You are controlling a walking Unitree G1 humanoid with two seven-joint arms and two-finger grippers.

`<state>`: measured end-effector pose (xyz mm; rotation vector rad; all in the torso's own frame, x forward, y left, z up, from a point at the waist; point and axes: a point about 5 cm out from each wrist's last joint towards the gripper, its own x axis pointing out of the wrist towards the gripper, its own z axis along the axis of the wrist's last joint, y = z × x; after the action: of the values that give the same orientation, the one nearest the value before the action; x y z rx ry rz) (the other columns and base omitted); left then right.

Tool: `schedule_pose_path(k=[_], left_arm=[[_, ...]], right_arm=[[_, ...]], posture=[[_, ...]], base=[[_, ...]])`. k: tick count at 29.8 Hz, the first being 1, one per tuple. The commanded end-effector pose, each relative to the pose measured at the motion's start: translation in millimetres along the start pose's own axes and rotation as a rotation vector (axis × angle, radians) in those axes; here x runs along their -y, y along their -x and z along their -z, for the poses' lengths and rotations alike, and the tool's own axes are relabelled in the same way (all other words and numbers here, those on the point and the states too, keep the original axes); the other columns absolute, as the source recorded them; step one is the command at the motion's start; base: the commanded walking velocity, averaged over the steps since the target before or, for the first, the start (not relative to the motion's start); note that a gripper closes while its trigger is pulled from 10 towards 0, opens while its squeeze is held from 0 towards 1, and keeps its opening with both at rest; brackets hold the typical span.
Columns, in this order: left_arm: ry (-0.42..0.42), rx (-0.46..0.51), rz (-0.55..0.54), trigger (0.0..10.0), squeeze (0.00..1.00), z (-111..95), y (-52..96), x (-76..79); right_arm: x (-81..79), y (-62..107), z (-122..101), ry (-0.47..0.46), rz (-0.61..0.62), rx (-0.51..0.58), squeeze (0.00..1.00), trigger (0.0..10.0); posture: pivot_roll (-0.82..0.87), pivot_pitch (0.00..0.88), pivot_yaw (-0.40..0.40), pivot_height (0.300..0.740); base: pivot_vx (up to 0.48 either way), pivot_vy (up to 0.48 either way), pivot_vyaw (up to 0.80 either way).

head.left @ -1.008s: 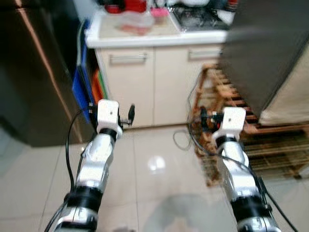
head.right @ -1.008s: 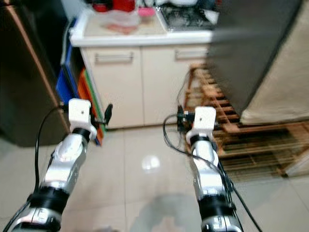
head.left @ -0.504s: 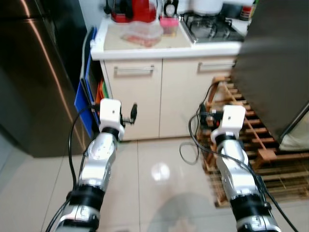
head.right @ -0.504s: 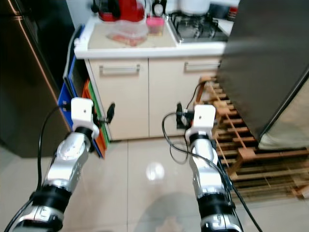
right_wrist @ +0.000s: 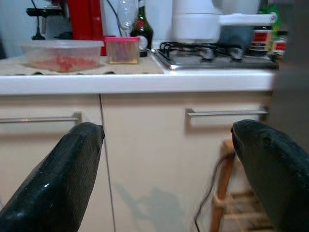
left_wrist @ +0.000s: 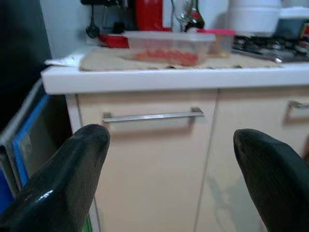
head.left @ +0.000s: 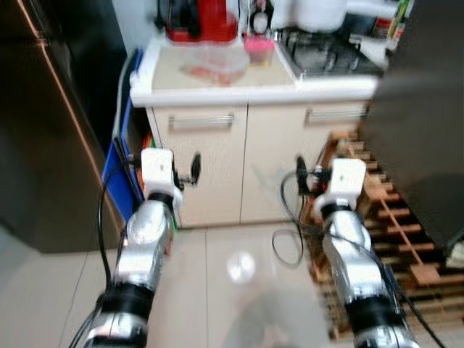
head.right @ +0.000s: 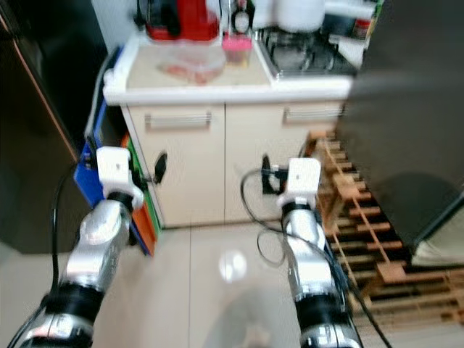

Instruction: Restocking fridge

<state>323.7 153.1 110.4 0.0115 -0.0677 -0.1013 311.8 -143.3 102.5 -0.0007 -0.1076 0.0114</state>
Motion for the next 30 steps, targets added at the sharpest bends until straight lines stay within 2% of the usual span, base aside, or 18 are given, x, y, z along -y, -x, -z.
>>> schedule_pose_path(k=[1, 6, 9, 12, 14, 18, 22, 27, 30], left_arm=[[-0.004, 0.012, -0.028, 10.0, 0.0, -3.9, -1.1, -8.9], [-0.019, 0.021, -0.018, 10.0, 0.0, -5.2, 0.4, -7.6], [-0.01, -0.011, -0.04, 10.0, 0.0, 5.8, 6.0, -10.1], [0.002, -0.004, -0.033, 10.0, 0.0, 1.7, 6.7, -4.5], [-0.007, 0.017, 0.004, 10.0, 0.0, -3.0, 4.0, 2.1], [0.014, 0.005, -0.024, 10.0, 0.0, -2.3, -1.7, 1.3], [0.002, 0.052, 0.002, 10.0, 0.0, -15.4, -2.8, 6.2], [-0.001, 0.064, -0.003, 10.0, 0.0, -20.4, -4.6, 4.4], [-0.019, 0.091, 0.01, 10.0, 0.0, -27.8, -5.9, 3.8]], right_arm=[[-9.9, -2.8, -4.1, -0.018, -0.029, 0.021, 0.17, 10.0], [-11.7, -2.8, -3.1, -0.017, -0.04, 0.02, 0.17, 10.0], [-9.0, 0.0, 6.8, -0.022, -0.02, -0.012, 0.17, 10.0], [-8.1, 0.5, 0.6, -0.029, -0.016, -0.004, 0.17, 10.0], [-9.9, -1.4, -4.0, -0.022, -0.042, 0.01, 0.17, 10.0], [-5.3, -5.7, -2.2, -0.013, -0.026, 0.003, 0.17, 10.0], [-4.6, -10.4, -11.5, -0.014, -0.016, 0.028, 0.18, 10.0], [-7.8, -12.1, -18.9, -0.015, -0.028, 0.055, 0.18, 10.0], [-9.5, -16.4, -33.7, -0.035, -0.008, 0.106, 0.17, 10.0]], posture=[[-0.04, 0.0, 0.01, 0.74], [-0.03, 0.0, 0.006, 0.74], [-0.03, 0.004, -0.002, 0.74], [-0.04, 0.009, -0.008, 0.74], [-0.04, 0.023, -0.017, 0.74], [-0.04, 0.043, -0.016, 0.74], [-0.03, 0.048, -0.011, 0.74], [-0.02, 0.038, -0.001, 0.74], [-0.01, 0.033, 0.004, 0.74]], base=[[0.45, 0.0, 0.0], [0.451, 0.0, 0.0], [0.45, 0.0, 0.0], [0.45, 0.0, 0.0], [0.452, 0.0, 0.0], [0.45, 0.0, 0.0], [0.45, 0.0, 0.0], [0.452, 0.0, 0.0], [0.419, 0.104, 0.0]])
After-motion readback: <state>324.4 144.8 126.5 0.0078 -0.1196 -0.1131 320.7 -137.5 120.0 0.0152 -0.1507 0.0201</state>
